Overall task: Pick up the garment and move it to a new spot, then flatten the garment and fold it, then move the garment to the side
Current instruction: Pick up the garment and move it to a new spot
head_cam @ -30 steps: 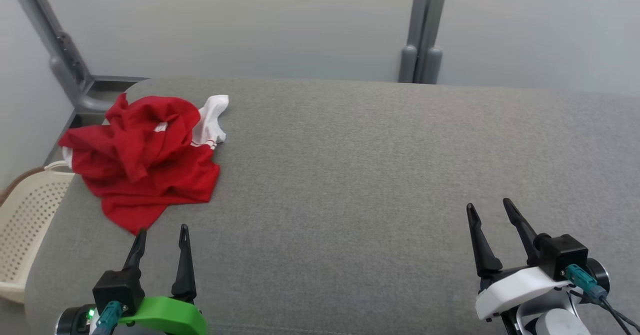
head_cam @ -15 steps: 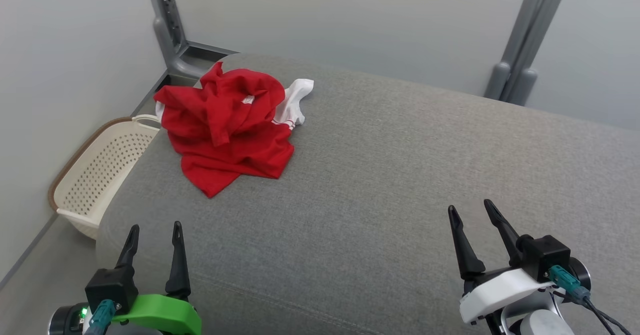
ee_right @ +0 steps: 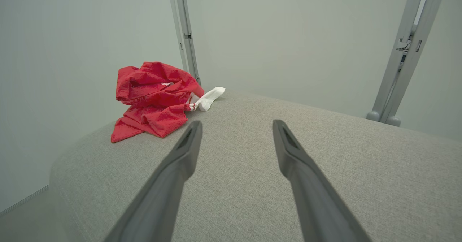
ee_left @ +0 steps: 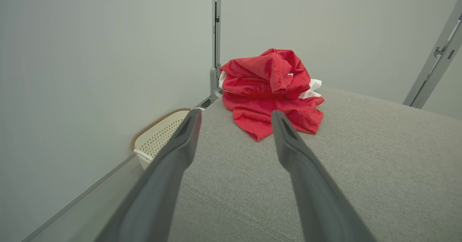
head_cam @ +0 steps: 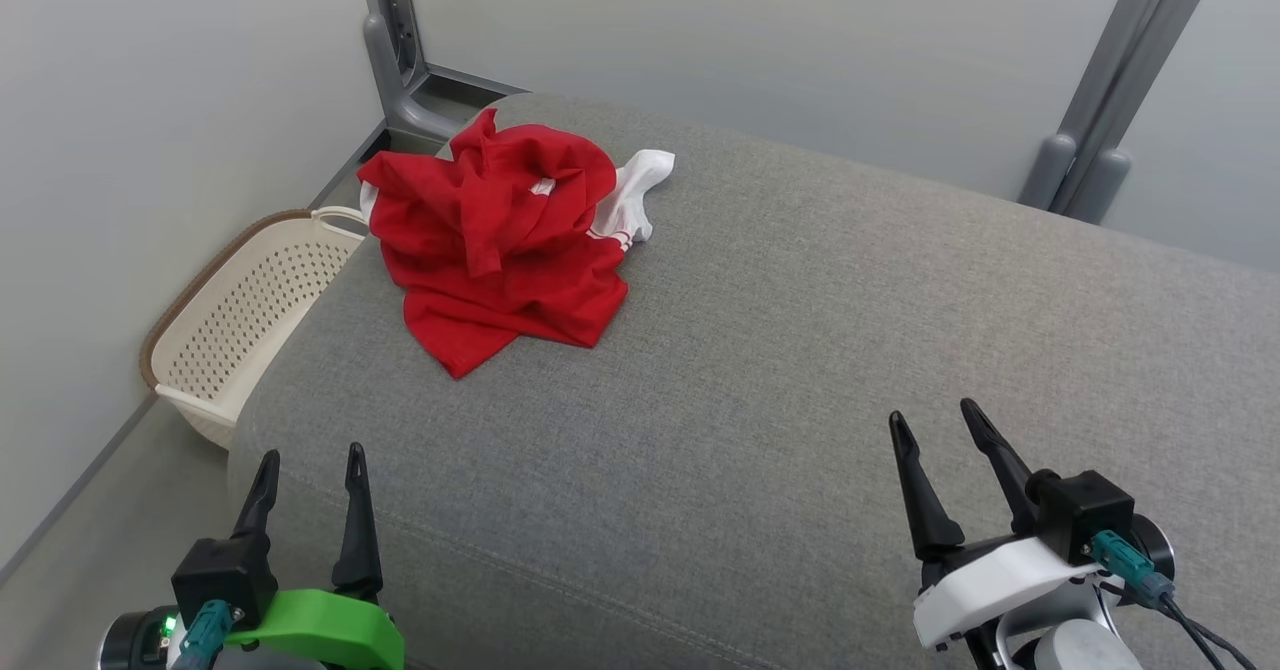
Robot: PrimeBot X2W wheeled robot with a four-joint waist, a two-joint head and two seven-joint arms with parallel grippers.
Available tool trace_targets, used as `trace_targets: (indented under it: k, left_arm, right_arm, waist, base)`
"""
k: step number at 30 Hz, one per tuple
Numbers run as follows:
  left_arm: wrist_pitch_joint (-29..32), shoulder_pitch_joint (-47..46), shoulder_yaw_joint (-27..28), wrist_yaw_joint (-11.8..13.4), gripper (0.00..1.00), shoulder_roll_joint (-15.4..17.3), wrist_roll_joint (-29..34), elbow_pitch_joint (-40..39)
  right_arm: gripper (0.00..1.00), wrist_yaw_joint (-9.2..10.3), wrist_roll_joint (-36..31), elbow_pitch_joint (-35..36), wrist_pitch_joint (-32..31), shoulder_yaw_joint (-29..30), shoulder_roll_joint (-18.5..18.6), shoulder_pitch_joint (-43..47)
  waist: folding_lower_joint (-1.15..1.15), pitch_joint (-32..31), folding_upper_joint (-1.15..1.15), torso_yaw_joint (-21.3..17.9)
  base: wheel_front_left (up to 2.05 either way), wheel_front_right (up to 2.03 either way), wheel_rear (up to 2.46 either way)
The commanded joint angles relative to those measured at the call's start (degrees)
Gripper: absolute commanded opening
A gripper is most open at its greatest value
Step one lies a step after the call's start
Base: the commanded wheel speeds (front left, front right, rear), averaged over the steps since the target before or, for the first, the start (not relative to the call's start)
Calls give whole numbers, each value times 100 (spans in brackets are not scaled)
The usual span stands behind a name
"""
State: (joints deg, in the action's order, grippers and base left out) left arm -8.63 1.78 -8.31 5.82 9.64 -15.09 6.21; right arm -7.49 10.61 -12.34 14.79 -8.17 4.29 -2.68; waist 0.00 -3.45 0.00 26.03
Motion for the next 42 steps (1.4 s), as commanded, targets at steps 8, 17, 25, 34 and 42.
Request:
trace_targets:
  k: [8,17,25,34,42]
  left_arm:
    - [19,-71,-42,33,100,49,-57,18]
    - [211,-392,-88,-30,100,79,-133,-257]
    - [1115,-1608,-182,-396,100,382,-276,-736]
    - [2274,-3382,-299,-945,100,538,-741,274]
    - [3445,-4581,-201,-1209,100,734,-1511,1967]
  right_arm:
    - [100,0,32,11,35,32,13,-52]
    - [100,0,-6,56,35,42,-2,-75]
    - [100,0,-52,122,35,-56,8,-149]
    - [100,0,-92,207,35,-144,73,-309]
    - [100,0,-106,245,17,-380,174,-634]
  waist:
    - [0,2,0,13]
    - [0,34,0,71]
    - [0,164,0,-101]
    - [0,421,0,-568]
    - [0,889,0,-1043]
  base:
    - [0,0,0]
    - [0,0,0]
    - [0,0,0]
    - [0,0,0]
    - [0,0,0]
